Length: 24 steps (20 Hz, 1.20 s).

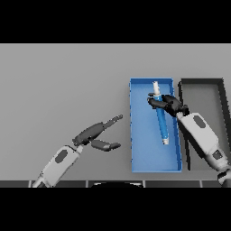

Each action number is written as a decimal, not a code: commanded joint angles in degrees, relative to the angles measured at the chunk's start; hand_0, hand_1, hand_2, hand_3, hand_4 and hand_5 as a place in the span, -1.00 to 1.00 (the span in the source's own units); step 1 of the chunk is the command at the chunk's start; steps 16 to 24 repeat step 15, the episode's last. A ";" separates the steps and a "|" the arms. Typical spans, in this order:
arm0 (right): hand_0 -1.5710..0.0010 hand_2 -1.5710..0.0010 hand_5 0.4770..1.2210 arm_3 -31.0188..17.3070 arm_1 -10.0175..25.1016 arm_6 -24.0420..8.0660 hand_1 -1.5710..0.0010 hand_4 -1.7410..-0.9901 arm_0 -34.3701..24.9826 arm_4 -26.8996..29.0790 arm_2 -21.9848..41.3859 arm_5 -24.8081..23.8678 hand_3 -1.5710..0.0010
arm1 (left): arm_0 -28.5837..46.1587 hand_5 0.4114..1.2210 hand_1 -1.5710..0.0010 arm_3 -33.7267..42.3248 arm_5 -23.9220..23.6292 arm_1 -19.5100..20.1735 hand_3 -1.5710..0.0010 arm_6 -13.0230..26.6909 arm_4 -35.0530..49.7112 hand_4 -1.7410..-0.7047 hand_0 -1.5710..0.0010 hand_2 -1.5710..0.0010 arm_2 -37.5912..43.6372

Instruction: Pick up the blue pipe and place it into the blue bin.

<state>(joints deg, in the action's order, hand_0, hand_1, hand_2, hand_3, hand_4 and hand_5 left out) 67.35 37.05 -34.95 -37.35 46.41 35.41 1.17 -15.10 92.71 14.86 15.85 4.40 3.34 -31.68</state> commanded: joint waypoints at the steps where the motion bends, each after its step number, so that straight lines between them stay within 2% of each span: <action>1: 0.80 0.82 0.23 -0.09 0.11 0.05 0.81 0.45 -0.35 -0.97 0.55 0.12 0.89 | -0.20 -0.85 1.00 -0.56 -0.18 -0.53 1.00 0.49 -0.27 0.76 1.00 1.00 -0.24; 5: 0.90 0.93 -0.03 -0.02 0.27 0.02 0.92 0.45 -0.74 -1.92 1.20 -0.05 0.95 | -0.16 -0.85 1.00 0.22 0.08 0.02 1.00 0.98 0.10 0.76 1.00 1.00 -0.10; 8: 0.95 0.96 -0.15 0.85 1.02 0.53 0.96 0.49 -0.52 -1.98 2.07 -1.17 0.98 | 0.19 -0.85 1.00 0.35 -0.24 0.08 1.00 0.99 -0.12 0.76 1.00 1.00 -0.12; 13: 0.97 0.98 -0.22 1.23 1.06 1.00 0.98 0.48 -0.41 -2.33 2.33 -1.23 0.99 | 0.53 -0.85 1.00 -0.11 -0.68 -0.50 1.00 0.31 -1.22 0.77 1.00 1.00 -0.84; 24: 0.97 0.98 -0.21 2.16 0.97 0.95 0.98 0.48 -0.38 -2.44 2.63 -1.40 0.99 | 1.72 -0.85 1.00 0.61 -0.55 0.04 1.00 -0.12 -1.41 0.77 1.00 1.00 -1.25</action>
